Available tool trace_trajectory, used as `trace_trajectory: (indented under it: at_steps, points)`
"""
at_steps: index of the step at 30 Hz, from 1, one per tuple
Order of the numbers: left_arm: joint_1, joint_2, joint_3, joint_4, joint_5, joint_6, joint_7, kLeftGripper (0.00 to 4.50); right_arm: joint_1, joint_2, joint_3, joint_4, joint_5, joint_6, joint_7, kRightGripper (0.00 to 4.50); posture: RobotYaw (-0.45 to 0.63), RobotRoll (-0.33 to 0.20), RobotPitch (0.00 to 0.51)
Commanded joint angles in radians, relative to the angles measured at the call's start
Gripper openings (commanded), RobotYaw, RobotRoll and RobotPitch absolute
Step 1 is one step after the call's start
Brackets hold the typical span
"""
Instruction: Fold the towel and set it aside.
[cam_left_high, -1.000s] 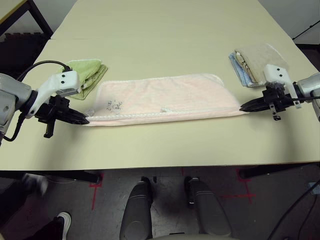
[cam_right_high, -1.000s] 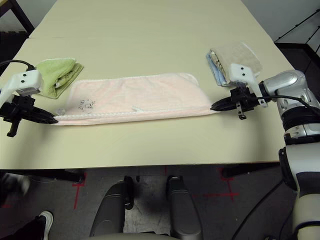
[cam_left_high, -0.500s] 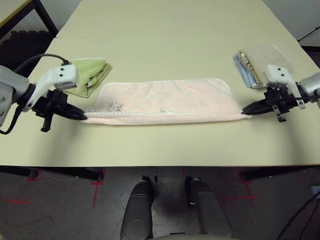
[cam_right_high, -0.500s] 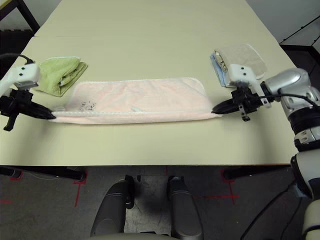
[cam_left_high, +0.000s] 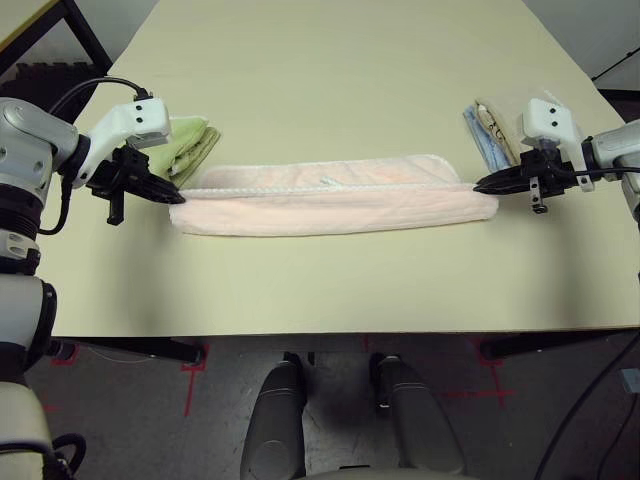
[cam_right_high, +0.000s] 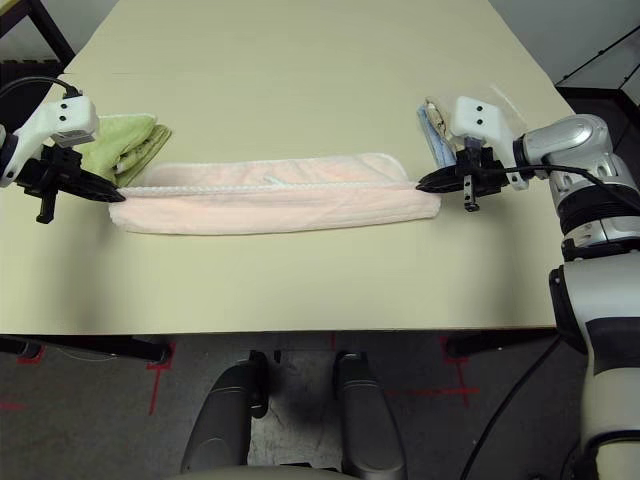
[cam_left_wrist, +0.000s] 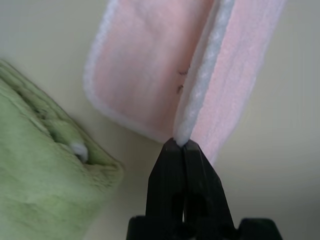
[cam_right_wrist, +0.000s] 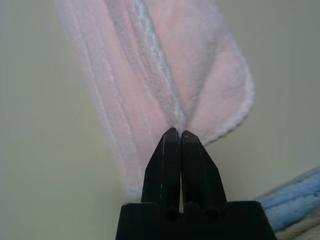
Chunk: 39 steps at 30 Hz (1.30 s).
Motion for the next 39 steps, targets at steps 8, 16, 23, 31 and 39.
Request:
trace_trajectory:
  at_steps: [8,16,23,31,39]
  points:
    - [-0.041,-0.025,0.034,0.138,0.127,-0.097,0.207,0.02,-0.026,0.022,-0.016,0.079,-0.130,-0.068,-0.247,0.00,0.00,0.000,0.210]
    - [-0.055,-0.066,0.049,0.203,0.174,-0.145,0.335,0.02,-0.046,0.057,-0.004,0.101,-0.201,-0.033,-0.386,0.00,0.00,0.000,0.210]
    - [-0.052,-0.078,0.045,0.228,0.194,-0.167,0.364,0.02,-0.037,0.070,0.009,0.106,-0.246,-0.033,-0.399,0.00,0.00,0.000,0.210]
    - [-0.038,-0.086,0.061,0.242,0.217,-0.195,0.448,1.02,-0.019,0.093,-0.022,0.101,-0.242,-0.020,-0.472,1.11,0.00,0.000,0.210]
    - [-0.049,-0.097,0.152,0.234,0.173,-0.214,0.468,4.15,-0.024,0.157,-0.259,0.065,-0.007,0.002,-0.375,4.11,0.00,0.000,0.208]
